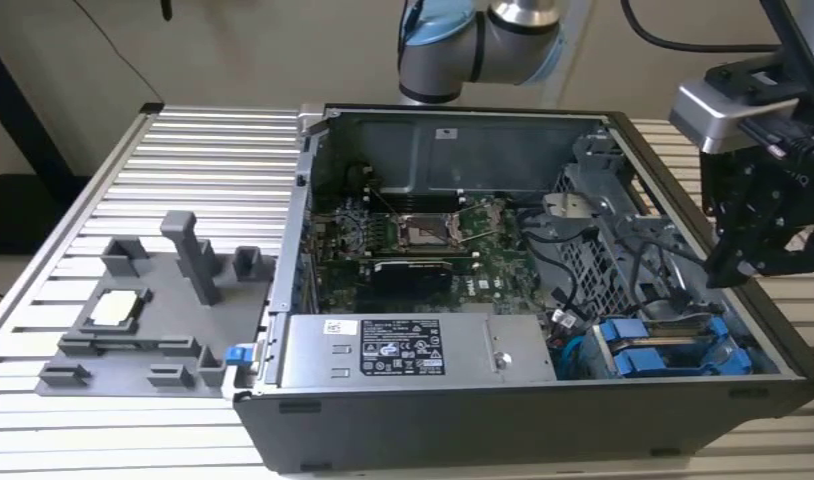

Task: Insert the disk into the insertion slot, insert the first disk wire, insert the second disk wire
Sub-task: 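Insert the first disk wire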

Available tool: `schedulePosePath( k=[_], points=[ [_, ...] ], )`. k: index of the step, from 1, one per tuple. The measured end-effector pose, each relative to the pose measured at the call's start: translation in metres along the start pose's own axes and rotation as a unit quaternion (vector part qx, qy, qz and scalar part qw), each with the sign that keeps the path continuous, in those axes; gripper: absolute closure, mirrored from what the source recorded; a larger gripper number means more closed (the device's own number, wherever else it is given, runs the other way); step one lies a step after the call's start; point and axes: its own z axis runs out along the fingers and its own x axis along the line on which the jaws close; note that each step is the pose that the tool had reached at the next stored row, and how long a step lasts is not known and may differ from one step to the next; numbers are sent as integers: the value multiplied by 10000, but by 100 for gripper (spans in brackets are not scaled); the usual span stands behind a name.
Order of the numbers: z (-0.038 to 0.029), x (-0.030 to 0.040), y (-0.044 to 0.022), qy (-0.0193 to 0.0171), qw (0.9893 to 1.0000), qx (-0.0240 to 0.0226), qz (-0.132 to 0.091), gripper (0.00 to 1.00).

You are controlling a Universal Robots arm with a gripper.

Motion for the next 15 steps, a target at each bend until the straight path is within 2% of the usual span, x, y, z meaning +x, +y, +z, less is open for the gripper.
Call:
schedulePosePath(
  k=[5, 8, 10, 11, 15],
  points=[
    [19, 127, 11, 0, 10000, -54, 1, 81],
    [33, 163, 17, 10, 9999, -101, 0, 81],
    [46, 165, 20, 14, 9999, -108, 8, 81],
    [50, 166, 21, -12, 9999, -107, 28, 81],
    [62, 165, 22, -253, 9995, -93, 165, 81]
  ],
)
